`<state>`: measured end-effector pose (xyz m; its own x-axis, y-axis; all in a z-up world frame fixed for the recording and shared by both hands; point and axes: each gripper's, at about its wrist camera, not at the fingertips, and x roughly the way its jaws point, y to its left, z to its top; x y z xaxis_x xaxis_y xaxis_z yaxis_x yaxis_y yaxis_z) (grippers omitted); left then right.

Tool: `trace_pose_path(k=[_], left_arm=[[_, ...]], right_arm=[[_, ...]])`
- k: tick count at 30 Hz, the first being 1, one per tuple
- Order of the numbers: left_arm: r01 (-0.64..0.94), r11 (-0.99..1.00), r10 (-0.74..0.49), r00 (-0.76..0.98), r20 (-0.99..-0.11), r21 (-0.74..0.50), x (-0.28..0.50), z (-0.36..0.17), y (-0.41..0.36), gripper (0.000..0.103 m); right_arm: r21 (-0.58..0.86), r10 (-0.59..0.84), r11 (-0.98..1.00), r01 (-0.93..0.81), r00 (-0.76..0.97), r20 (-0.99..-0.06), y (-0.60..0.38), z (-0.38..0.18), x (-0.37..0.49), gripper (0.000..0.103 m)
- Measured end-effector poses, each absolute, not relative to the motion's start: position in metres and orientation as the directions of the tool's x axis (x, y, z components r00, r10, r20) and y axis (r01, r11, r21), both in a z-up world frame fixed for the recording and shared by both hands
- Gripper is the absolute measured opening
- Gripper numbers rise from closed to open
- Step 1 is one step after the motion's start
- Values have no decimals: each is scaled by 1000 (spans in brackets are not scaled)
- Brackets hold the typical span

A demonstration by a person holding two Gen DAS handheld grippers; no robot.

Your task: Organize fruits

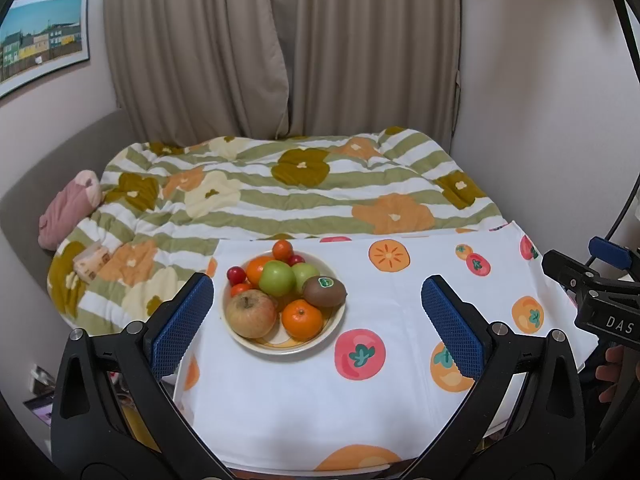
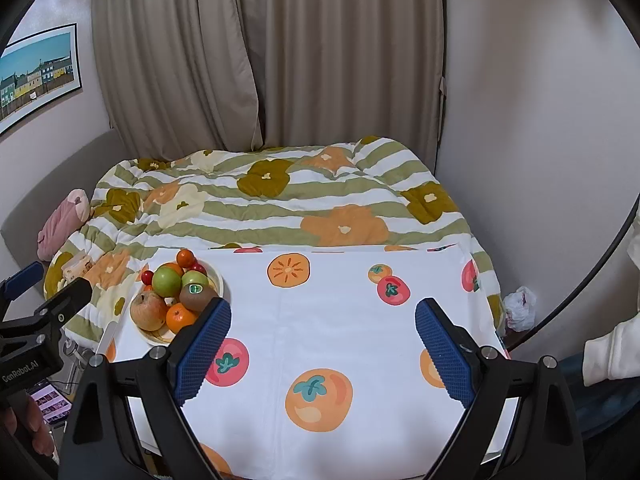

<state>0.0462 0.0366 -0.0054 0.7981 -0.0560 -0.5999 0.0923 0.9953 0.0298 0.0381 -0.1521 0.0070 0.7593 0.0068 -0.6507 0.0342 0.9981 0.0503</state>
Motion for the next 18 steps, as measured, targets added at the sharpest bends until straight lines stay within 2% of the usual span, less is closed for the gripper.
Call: trace_pose_path(k=[18], left_arm=[[93, 995, -59, 806, -589, 27, 41, -3, 35, 103]], right_arm=[[49, 5, 998, 35, 761, -649, -153, 6, 38, 92]])
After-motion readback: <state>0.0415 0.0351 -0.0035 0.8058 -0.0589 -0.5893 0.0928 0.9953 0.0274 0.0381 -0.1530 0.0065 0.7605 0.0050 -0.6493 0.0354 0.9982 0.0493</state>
